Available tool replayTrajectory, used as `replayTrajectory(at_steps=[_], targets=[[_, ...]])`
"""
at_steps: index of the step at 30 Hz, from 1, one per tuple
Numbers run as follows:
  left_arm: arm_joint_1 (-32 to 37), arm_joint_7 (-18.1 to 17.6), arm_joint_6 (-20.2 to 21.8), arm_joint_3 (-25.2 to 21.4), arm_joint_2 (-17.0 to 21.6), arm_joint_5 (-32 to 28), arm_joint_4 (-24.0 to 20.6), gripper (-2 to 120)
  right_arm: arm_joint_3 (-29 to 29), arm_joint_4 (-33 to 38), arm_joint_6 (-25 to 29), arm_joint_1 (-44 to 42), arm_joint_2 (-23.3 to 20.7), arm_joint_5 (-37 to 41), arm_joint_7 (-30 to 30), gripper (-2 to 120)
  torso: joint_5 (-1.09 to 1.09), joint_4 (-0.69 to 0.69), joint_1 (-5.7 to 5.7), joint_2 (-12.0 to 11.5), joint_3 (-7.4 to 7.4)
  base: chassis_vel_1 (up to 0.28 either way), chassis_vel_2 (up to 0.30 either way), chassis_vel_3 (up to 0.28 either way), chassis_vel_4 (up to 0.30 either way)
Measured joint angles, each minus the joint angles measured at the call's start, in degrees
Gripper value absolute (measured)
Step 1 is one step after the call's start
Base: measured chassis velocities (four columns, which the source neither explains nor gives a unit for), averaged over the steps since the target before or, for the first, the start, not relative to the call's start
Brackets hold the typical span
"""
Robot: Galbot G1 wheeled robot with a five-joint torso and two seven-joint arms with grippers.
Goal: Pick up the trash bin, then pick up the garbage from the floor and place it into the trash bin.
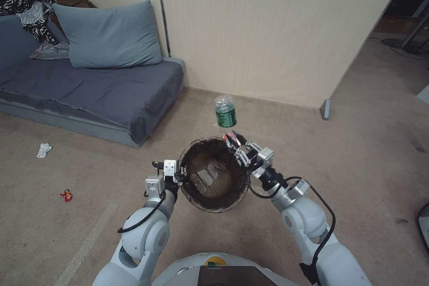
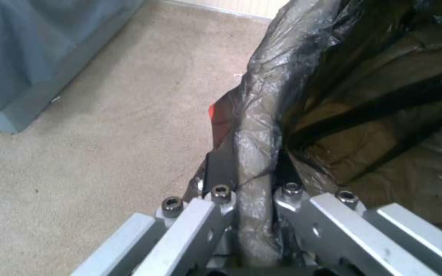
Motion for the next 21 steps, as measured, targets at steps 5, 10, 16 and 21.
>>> replayTrajectory(at_steps=[5,10,16,21], targets=[[-0.33,-0.09,0.0,0.11,-0.34,0.0,0.02,0,-2.61,-1.93,0.37,-1.08,0.98,-3.8,0.03,19,0.0,0.0,0.0,0.0,0.0,0.0,0.0,0.0,0.0],[-0.4,-0.1,0.0,0.33,-0.49,0.02,0.06,0,-3.41,-2.39,0.5,-1.46,1.35,-4.58,0.03,19,0.01,-0.01,0.0,0.0,0.01,0.0,0.0,0.0,0.0],[-0.44,-0.1,0.0,0.42,-0.55,0.03,0.11,0,-3.77,-2.6,0.53,-1.63,1.53,-5.05,0.03,19,0.0,0.0,0.0,0.0,0.01,0.0,0.0,0.0,0.0],[-0.62,-0.12,0.0,0.55,-0.72,0.05,0.23,0,-4.64,-3.59,0.86,-2.06,1.82,-6.45,-0.04,21,0.0,0.0,0.0,-0.01,0.01,0.0,0.0,0.0,0.0]])
